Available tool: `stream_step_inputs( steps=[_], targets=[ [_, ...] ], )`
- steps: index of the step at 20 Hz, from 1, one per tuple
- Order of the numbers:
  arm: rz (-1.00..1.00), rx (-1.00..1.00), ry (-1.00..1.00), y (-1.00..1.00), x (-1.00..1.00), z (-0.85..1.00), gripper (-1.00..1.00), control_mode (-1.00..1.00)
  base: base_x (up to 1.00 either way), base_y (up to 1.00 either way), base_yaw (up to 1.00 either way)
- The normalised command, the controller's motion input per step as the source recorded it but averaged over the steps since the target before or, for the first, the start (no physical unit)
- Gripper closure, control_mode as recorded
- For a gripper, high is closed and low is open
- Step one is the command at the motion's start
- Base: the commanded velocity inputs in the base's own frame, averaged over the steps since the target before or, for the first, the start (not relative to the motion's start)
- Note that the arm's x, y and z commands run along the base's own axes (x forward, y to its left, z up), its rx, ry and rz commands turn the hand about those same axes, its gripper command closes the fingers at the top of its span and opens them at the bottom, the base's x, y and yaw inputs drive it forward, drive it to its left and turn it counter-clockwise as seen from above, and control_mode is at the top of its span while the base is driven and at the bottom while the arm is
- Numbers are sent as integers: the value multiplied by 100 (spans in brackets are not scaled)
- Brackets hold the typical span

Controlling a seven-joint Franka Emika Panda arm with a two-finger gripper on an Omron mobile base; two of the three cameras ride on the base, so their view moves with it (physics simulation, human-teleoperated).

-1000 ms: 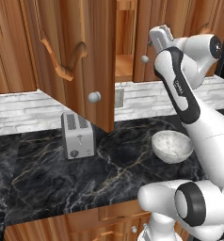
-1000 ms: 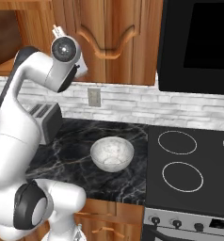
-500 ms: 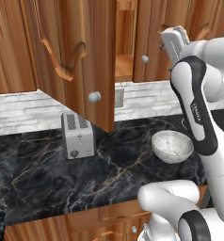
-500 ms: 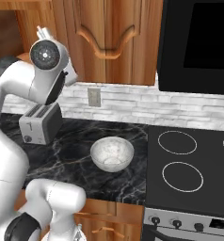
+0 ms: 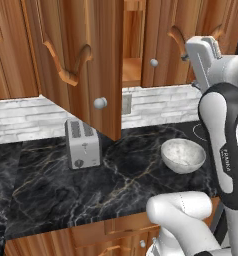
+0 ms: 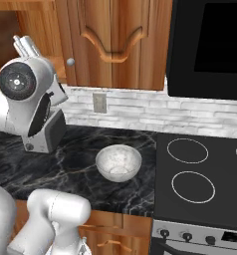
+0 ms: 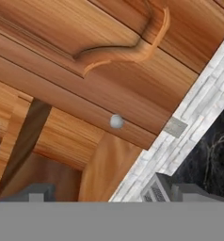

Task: Open the cabinet and move the ladle to the pot. Then close the cabinet.

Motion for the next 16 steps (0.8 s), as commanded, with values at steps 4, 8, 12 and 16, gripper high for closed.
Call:
stream_step_inputs(
  steps=[4, 8, 12, 16],
  targets=[
    [0, 0, 2, 9, -78, 13, -100, -100, 0, 0, 0],
    [0, -2, 0, 21, -66, 0, -100, -100, 0, 0, 0],
    [0, -6, 0, 33, -57, 0, -100, -100, 0, 0, 0],
    [0, -6, 0, 35, -56, 0, -100, -100, 0, 0, 0]
  ],
)
